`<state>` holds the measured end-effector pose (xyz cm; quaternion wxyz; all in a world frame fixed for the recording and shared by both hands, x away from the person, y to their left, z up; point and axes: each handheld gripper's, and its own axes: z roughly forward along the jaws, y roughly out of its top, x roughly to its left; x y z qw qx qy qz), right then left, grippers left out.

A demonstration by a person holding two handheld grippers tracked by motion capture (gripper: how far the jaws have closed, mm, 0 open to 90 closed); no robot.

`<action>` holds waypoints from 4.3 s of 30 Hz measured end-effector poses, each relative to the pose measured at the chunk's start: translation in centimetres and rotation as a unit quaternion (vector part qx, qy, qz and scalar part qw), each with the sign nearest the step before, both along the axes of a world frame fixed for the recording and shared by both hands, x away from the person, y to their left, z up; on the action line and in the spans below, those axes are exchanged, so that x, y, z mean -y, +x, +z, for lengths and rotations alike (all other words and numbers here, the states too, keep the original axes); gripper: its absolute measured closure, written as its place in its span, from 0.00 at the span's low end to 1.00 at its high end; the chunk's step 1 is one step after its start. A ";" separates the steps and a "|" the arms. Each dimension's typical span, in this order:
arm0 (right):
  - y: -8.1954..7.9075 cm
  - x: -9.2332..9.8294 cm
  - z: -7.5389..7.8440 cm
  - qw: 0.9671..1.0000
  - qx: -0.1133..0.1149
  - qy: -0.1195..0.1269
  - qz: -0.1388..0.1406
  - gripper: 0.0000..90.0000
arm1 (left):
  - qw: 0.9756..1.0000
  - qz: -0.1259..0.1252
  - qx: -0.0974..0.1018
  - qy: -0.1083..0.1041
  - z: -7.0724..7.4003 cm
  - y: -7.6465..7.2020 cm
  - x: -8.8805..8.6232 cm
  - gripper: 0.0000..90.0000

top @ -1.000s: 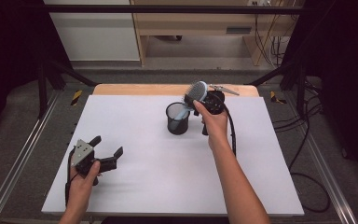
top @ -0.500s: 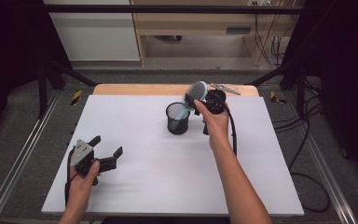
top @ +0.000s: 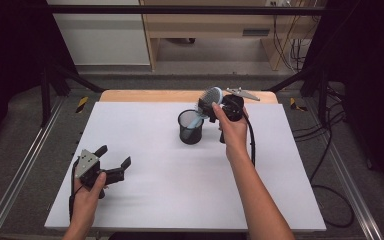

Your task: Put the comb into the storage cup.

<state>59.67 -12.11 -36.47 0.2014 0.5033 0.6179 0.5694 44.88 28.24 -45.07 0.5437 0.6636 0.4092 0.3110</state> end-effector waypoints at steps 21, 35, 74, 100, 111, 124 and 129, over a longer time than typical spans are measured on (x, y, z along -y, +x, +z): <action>-1.4 1.0 1.5 0.997 0.069 -0.043 -0.014 0.07 | 1.000 0.011 0.001 -0.012 0.1 0.1 -0.7 0.02; -2.6 1.5 2.6 0.991 0.121 -0.061 -0.017 0.08 | 1.000 0.013 0.013 -0.019 0.3 -0.1 -1.5 0.02; -6.7 6.2 4.8 0.982 0.169 -0.081 -0.011 0.05 | 0.996 0.042 0.059 -0.049 1.1 -1.8 -5.5 0.03; -10.6 10.7 3.5 0.983 0.161 -0.085 -0.035 0.05 | 0.995 0.032 0.072 -0.054 1.3 -3.1 -6.9 0.02; -11.4 12.2 2.8 0.984 0.143 -0.096 -0.044 0.03 | 0.996 0.029 0.064 -0.051 1.3 -2.9 -7.0 0.01; -12.7 13.5 0.7 0.985 0.124 -0.105 -0.049 0.06 | 0.997 0.029 0.056 -0.055 1.3 -2.8 -7.1 0.01; -13.3 13.5 -0.9 0.983 0.126 -0.126 -0.053 0.07 | 0.997 0.022 0.058 -0.049 1.2 -2.7 -6.9 0.01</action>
